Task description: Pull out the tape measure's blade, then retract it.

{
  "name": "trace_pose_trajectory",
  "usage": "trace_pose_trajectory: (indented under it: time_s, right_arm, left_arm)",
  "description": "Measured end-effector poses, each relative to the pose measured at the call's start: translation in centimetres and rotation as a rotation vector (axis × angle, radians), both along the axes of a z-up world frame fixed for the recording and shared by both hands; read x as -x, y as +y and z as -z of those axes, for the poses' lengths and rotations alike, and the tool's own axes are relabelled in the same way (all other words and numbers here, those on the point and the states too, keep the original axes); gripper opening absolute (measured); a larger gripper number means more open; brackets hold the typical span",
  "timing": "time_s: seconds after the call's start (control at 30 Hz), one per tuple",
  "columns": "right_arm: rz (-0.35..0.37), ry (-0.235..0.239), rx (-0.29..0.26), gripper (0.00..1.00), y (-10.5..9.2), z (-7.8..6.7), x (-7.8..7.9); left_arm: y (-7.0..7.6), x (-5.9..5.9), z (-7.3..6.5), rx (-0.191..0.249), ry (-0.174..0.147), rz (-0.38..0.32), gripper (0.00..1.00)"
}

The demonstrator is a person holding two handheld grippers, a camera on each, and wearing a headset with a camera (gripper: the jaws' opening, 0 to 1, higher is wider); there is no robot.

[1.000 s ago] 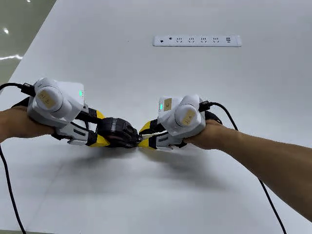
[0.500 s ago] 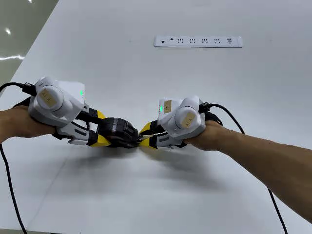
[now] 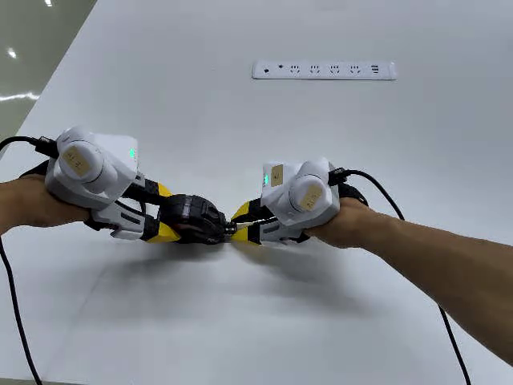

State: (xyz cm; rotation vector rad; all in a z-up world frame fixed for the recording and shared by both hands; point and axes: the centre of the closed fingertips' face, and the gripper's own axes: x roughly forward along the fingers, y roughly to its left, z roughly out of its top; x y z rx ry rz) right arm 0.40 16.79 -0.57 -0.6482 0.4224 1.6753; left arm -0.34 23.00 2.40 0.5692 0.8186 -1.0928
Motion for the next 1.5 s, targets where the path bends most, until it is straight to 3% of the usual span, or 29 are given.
trace_pose_trajectory:
  time_s: [0.43,1.5]
  right_arm:
    - [0.000,-0.004,0.011,0.08,-1.3,0.0,-0.2]
    - [0.032,-0.016,0.020,0.08,-6.8,-0.2,-1.0]
  left_arm:
    - [0.0,-0.1,0.0,-0.004,0.001,0.004,0.25]
    - [0.0,0.0,0.0,-0.005,0.004,0.003,0.25]
